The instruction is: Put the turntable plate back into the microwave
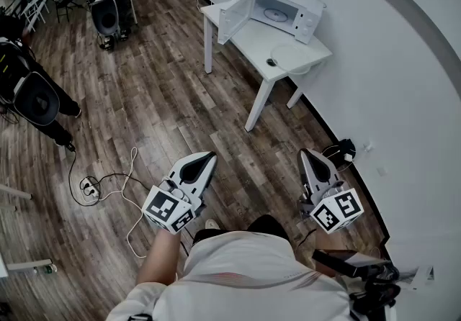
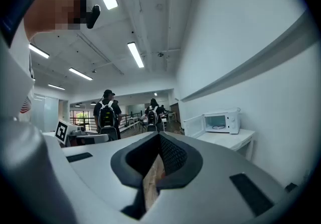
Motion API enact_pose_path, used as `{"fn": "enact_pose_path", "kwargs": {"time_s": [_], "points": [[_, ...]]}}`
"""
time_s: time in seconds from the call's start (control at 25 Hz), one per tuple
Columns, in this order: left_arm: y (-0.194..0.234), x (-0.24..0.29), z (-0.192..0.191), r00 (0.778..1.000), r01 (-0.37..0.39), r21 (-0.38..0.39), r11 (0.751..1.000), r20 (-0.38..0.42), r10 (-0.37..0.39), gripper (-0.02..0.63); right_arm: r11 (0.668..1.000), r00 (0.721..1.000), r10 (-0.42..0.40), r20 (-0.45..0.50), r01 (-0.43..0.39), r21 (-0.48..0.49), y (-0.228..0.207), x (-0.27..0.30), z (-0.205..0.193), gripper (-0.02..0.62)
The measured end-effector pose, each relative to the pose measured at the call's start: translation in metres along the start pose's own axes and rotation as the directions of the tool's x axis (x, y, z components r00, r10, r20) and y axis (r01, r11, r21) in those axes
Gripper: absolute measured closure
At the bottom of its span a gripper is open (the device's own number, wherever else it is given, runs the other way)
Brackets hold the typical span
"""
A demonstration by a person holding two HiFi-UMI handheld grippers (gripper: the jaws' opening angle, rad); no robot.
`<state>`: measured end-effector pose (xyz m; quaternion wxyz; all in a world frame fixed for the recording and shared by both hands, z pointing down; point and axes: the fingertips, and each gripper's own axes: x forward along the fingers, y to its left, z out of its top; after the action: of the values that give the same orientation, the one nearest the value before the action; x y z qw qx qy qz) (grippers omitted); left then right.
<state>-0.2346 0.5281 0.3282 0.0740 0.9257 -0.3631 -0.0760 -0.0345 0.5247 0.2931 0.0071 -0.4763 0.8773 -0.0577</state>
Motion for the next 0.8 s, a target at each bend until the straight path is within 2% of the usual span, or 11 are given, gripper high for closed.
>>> {"fn": "enact_pose_path", "kwargs": {"time_s": [0.44, 0.8], "points": [[0.034, 0.044, -0.008, 0.998, 0.032, 0.017, 0.999, -0.048, -0.032, 0.595, 0.998, 1.000, -0.025, 0.012, 0.024, 0.057, -0.041, 0.043, -0.010, 0.595], [0.065, 0.137, -0.003, 0.997, 0.036, 0.046, 0.998, -0.068, -0.033, 0.594, 0.996, 0.999, -0.012, 0.046, 0.008, 0.084, -0.122, 0.097, 0.001, 0.595]]}}
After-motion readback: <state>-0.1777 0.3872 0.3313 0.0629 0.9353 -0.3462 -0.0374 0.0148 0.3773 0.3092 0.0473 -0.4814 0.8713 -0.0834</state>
